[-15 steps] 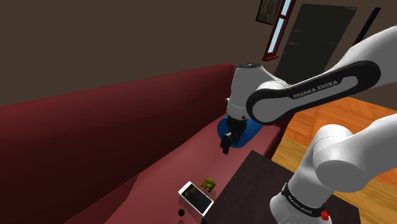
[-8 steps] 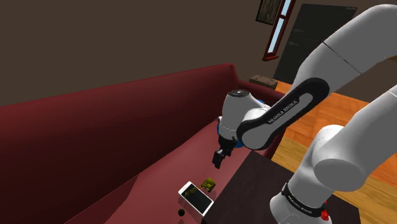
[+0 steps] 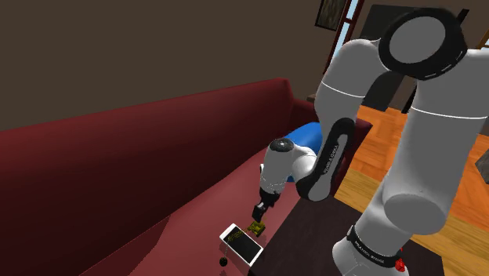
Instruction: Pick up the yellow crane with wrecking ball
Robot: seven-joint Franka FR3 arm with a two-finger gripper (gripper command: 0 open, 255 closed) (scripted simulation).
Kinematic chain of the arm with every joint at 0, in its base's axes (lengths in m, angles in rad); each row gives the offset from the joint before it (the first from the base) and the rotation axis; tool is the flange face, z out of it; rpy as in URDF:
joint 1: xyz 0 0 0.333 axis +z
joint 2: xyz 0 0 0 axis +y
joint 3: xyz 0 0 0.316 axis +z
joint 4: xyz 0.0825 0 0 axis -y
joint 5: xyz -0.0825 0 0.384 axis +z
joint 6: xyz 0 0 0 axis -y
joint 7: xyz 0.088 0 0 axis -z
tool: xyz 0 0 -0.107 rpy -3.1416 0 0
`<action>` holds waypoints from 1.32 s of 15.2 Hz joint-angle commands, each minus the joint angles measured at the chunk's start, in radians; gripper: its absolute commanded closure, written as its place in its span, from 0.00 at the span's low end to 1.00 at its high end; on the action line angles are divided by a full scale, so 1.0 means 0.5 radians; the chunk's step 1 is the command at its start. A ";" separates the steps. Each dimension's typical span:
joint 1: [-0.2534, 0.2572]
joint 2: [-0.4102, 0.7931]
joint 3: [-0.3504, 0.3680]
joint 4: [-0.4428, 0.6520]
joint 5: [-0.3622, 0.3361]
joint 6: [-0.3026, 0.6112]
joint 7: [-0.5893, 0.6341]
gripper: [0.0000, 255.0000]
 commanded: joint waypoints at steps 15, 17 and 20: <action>0.989 0.830 -0.969 0.410 -0.742 0.612 0.887 1.00; 0.990 0.830 -0.970 0.410 -0.743 0.613 0.886 1.00; 0.990 0.830 -0.970 0.410 -0.743 0.613 0.886 1.00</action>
